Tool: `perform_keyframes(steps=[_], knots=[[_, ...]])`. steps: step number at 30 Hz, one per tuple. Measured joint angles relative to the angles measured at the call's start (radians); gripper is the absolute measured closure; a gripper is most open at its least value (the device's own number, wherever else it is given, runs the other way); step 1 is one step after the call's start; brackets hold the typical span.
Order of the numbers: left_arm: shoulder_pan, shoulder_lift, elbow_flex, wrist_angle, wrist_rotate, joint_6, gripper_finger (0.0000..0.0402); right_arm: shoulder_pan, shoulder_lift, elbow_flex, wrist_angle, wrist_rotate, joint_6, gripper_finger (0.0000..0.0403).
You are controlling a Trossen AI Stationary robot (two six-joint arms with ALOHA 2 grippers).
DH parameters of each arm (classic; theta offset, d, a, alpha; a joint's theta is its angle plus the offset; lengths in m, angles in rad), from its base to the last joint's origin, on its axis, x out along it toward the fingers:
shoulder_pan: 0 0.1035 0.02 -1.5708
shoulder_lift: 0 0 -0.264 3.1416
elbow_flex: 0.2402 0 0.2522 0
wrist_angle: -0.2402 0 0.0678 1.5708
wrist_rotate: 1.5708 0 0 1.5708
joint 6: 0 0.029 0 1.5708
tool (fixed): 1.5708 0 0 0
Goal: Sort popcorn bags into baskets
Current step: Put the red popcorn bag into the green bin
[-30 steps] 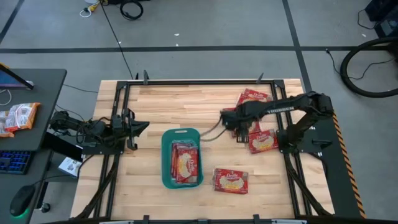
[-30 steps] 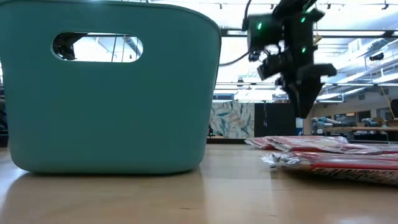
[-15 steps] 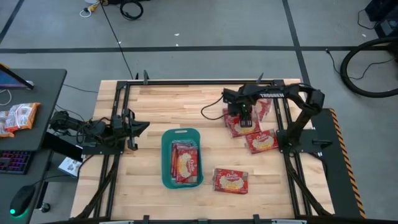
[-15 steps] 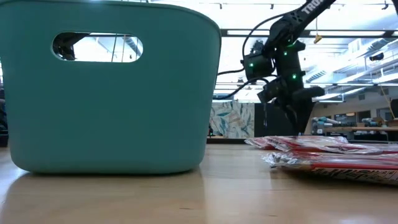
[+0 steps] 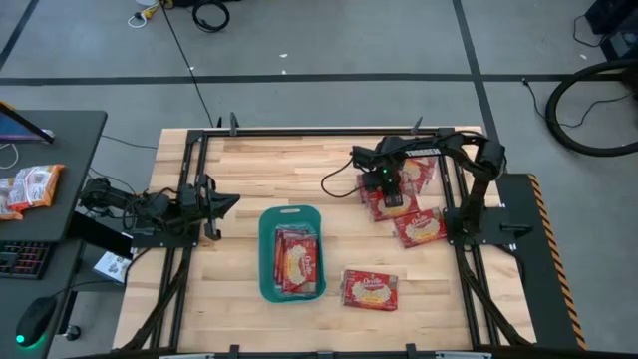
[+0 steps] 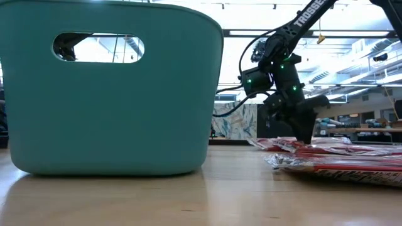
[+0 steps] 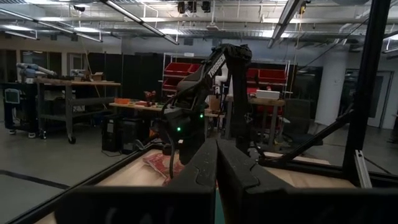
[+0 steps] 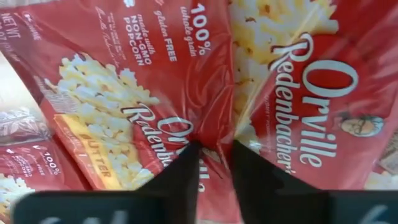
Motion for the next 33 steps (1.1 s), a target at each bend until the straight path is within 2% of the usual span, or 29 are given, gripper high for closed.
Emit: perform_keyframes(steps=[4, 9, 17, 26, 30, 33], knots=[[0.000, 0.000, 0.000, -0.006, -0.001, 0.000, 0.0395, 0.002, -0.004, -0.001, 0.003, 0.001, 0.005, 0.0386], [0.000, 0.000, 0.000, -0.013, -0.001, -0.003, 0.0395, 0.012, -0.059, 0.012, -0.018, 0.017, 0.062, 0.0380], [0.000, 0.000, 0.000, -0.015, -0.001, -0.004, 0.0395, 0.097, -0.252, 0.117, -0.121, 0.014, 0.214, 0.0391], [0.000, 0.000, 0.000, -0.014, -0.001, -0.005, 0.0395, 0.259, -0.415, 0.144, -0.056, -0.231, 0.486, 0.0391], [0.000, 0.000, 0.000, -0.014, -0.001, -0.006, 0.0395, 0.348, -0.435, 0.144, 0.053, -0.305, 0.608, 0.0391], [0.000, 0.000, 0.000, -0.014, -0.001, -0.006, 0.0395, 0.417, -0.415, 0.144, 0.197, -0.379, 0.737, 0.0391]])
